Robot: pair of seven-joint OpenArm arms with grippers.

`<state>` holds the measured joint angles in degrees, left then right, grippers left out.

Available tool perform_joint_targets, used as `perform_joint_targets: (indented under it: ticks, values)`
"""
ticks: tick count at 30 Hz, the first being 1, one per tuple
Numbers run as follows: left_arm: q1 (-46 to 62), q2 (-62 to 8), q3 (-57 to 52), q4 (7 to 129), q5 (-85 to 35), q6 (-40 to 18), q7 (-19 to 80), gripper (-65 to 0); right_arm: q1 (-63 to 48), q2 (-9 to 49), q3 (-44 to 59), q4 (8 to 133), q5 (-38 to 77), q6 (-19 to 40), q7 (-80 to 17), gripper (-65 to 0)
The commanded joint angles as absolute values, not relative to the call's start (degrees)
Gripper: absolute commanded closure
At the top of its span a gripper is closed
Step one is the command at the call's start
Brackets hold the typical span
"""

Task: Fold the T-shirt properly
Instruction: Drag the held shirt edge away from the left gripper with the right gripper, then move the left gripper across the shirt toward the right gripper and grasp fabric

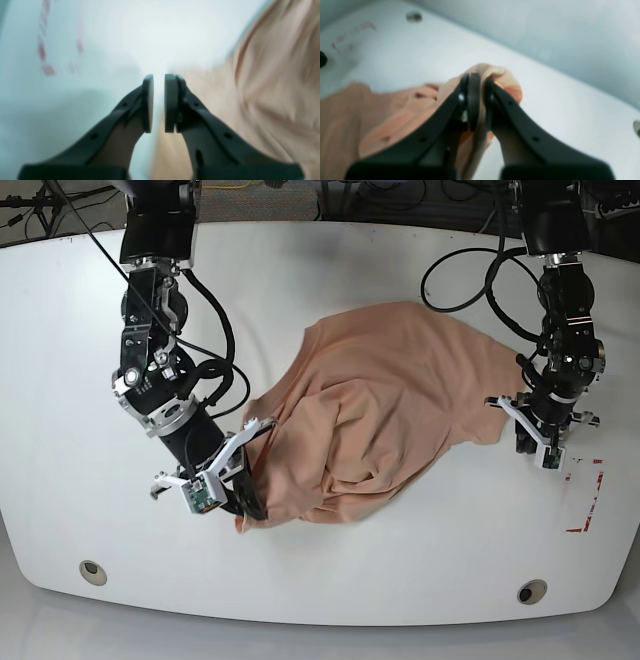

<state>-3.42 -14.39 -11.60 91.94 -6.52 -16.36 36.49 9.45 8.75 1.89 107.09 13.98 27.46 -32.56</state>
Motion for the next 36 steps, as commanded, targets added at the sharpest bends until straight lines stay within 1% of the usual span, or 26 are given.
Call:
perform_joint_targets:
  ticks: [1,3,5,13,17,21,25,27,36]
  values:
    - [-4.47,-14.46,-12.84,94.61,-6.68,-16.38,36.19,-4.6,10.01,9.18,2.2,108.16,14.57,27.53,-31.59,-0.7]
    - [-4.58,-13.96,-13.51,95.41,-6.59,-16.56,36.51,-4.3,9.72,9.15,2.22,108.24,14.54,27.49,-31.52,-0.8]
    - [-4.51,-12.56,-14.67,97.39,-6.47,-16.68,36.4,-2.5,9.14,9.2,1.86,108.02,14.43,27.45,-31.4,-0.7]
    - [-7.45,-9.69,-14.79,97.31,-6.42,-16.93,36.62,-1.7,8.15,8.08,-0.46,109.15,9.96,27.64,-31.63,-0.7]
    - [-10.4,-7.16,-14.15,95.27,-6.73,-18.08,37.91,-1.9,6.62,7.2,-3.83,109.48,4.87,27.53,-31.81,-0.7]
    - [-11.06,-6.34,-14.01,94.54,-6.72,-18.34,39.12,-4.3,6.2,7.08,-4.53,109.55,4.03,27.48,-31.77,-0.6]
    - [-11.0,-5.71,-14.15,94.19,-6.8,-18.53,40.41,-11.1,5.92,7.25,-4.3,109.38,4.57,27.33,-31.66,-0.5]
    - [-10.81,-4.37,-14.85,94.15,-6.77,-18.41,41.48,-22.0,6.74,7.84,-3.07,109.1,6.44,27.15,-31.39,-0.5]
    - [-12.21,-2.36,-14.71,91.86,-7.32,-18.22,42.82,-33.3,7.86,8.19,-2.45,108.86,7.21,27.09,-31.51,-0.5]
